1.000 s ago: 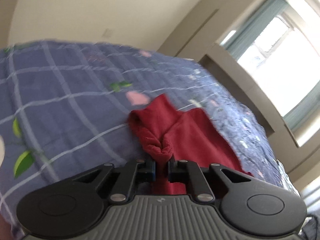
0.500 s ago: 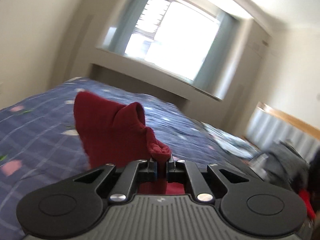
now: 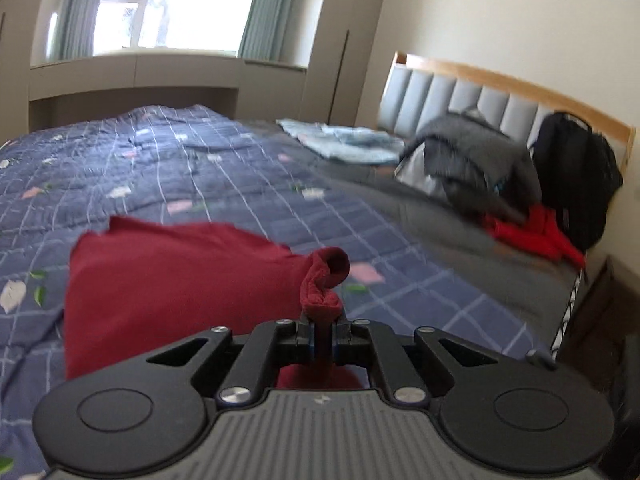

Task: Fold small clothes

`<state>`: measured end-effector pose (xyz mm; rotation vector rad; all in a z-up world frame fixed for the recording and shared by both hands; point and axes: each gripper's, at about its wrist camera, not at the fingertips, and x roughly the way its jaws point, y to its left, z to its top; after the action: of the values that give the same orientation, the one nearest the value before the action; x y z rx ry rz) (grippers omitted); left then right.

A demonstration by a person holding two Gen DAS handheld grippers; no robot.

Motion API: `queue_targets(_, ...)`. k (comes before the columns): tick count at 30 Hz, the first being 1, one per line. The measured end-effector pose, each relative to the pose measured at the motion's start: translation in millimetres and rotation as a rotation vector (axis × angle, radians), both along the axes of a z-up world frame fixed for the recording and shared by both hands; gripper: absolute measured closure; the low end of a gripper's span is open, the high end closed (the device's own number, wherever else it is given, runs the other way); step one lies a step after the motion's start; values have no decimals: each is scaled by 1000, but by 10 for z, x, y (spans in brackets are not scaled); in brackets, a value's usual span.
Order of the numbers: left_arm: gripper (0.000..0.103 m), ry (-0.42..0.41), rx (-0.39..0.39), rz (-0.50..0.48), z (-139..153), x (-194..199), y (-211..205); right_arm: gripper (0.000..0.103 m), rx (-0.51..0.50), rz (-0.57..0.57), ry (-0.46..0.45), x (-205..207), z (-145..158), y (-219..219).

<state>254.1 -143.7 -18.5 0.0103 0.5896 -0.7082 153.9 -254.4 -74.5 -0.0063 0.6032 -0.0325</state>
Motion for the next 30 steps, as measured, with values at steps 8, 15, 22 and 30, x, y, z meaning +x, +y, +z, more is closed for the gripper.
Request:
queue_targets(8,96,61,11,4,-187,-106,169,0,32,-25,-57,-120,-42,-71)
queue_targets(15,37,100,-67,18,-179,-132,281,0,66,-34,-84,-149,-69,-113)
queue_targets(22,14,65,-118,78,-112,-330,463,0,50,-46,-93,-138,-93,-83)
queue_targets(30,2,114,-196,424,-173,-207,1135,0,76,-51,-125,-187,-76,-105)
